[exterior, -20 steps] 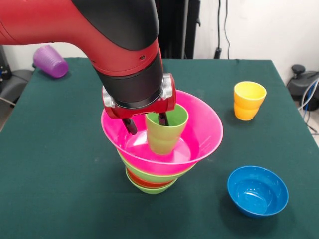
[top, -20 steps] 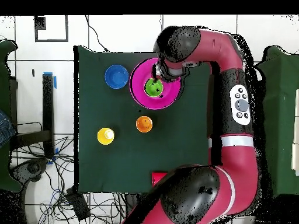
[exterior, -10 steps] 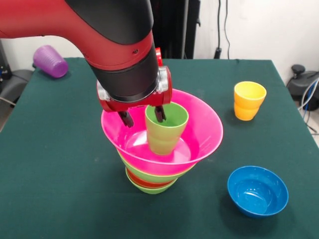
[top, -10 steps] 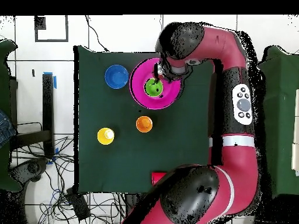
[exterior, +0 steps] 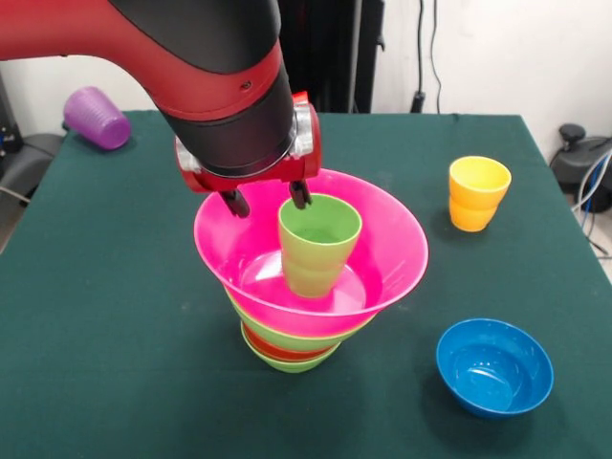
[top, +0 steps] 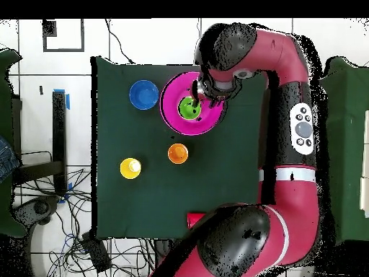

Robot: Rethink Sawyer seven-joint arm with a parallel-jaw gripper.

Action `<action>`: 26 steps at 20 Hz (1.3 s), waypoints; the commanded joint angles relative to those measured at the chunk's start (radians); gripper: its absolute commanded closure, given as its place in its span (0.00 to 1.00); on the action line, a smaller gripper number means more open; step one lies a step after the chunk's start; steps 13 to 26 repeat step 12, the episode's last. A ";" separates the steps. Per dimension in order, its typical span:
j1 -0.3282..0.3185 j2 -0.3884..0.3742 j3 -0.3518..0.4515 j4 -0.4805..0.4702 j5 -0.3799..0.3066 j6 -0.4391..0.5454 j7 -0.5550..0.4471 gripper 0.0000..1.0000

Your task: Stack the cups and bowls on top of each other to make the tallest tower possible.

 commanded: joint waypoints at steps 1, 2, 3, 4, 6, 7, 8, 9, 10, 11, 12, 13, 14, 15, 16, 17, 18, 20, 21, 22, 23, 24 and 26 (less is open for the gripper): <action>0.043 0.038 0.014 -0.050 -0.042 0.130 -0.272 0.00; 0.043 0.038 0.016 -0.053 -0.044 0.134 -0.276 0.00; 0.046 0.041 0.018 -0.060 -0.047 0.139 -0.280 0.00; 0.046 0.041 0.018 -0.060 -0.047 0.138 -0.279 0.00; 0.045 0.041 0.018 -0.056 -0.046 0.135 -0.278 0.00; 0.047 0.042 0.020 -0.063 -0.045 0.140 -0.271 0.00; 0.048 0.042 0.020 -0.066 -0.045 0.143 -0.270 0.00; 0.050 0.044 0.023 -0.076 -0.042 0.153 -0.262 0.00; 0.051 0.045 0.024 -0.081 -0.040 0.158 -0.260 0.00; 0.054 0.049 0.027 -0.096 -0.041 0.171 -0.257 0.00; 0.058 0.053 0.030 -0.111 -0.042 0.183 -0.255 0.00; 0.058 0.053 0.030 -0.111 -0.042 0.183 -0.255 0.00; 0.058 0.053 0.030 -0.111 -0.042 0.183 -0.255 0.00; 0.058 0.053 0.030 -0.111 -0.042 0.183 -0.255 0.00; 0.058 0.053 0.030 -0.111 -0.042 0.183 -0.255 0.00; 0.058 0.053 0.030 -0.111 -0.042 0.183 -0.255 0.00; 0.058 0.053 0.030 -0.111 -0.042 0.183 -0.255 0.00; 0.058 0.053 0.030 -0.111 -0.042 0.183 -0.255 0.00; 0.058 0.053 0.030 -0.111 -0.042 0.183 -0.255 0.00; 0.058 0.053 0.030 -0.111 -0.042 0.183 -0.255 0.00; 0.058 0.053 0.030 -0.111 -0.042 0.183 -0.255 0.00; 0.058 0.053 0.030 -0.111 -0.042 0.183 -0.255 0.00; 0.058 0.053 0.030 -0.111 -0.042 0.183 -0.255 0.00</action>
